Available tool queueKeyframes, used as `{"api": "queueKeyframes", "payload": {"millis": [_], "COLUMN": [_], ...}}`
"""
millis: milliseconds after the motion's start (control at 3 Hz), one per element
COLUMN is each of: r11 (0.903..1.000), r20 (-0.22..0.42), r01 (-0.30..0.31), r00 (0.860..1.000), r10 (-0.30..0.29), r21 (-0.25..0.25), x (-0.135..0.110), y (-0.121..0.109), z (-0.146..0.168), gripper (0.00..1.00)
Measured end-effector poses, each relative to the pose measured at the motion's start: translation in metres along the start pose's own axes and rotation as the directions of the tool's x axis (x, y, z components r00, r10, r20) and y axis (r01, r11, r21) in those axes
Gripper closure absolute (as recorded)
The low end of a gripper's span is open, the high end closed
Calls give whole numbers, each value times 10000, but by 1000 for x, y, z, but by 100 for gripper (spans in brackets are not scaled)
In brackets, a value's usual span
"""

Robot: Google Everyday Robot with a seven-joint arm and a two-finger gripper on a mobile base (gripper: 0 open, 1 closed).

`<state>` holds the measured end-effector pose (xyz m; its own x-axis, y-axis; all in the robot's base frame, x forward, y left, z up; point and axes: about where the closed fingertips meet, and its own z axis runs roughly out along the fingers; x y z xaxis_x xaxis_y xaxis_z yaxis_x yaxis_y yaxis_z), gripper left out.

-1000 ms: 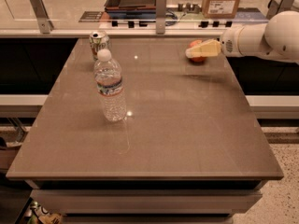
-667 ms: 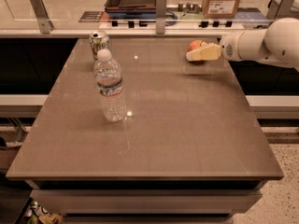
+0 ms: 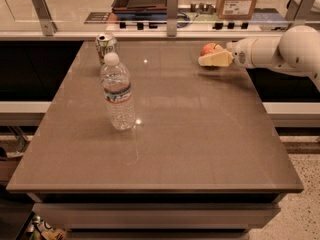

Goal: Move apple near water bottle

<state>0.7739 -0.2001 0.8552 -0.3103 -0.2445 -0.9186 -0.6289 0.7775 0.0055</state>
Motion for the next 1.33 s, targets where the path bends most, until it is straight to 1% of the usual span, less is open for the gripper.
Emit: {"api": "queueKeyframes", "payload": {"millis": [1000, 1333], "r11": [9999, 9999], "r20": [-34, -44], "r01": [-7, -10], "r00": [10000, 10000], "r10": [7, 9], "r21": [-125, -167], "x": [1, 2], "y": [6, 7], "z": [8, 10], "gripper": [88, 100]}}
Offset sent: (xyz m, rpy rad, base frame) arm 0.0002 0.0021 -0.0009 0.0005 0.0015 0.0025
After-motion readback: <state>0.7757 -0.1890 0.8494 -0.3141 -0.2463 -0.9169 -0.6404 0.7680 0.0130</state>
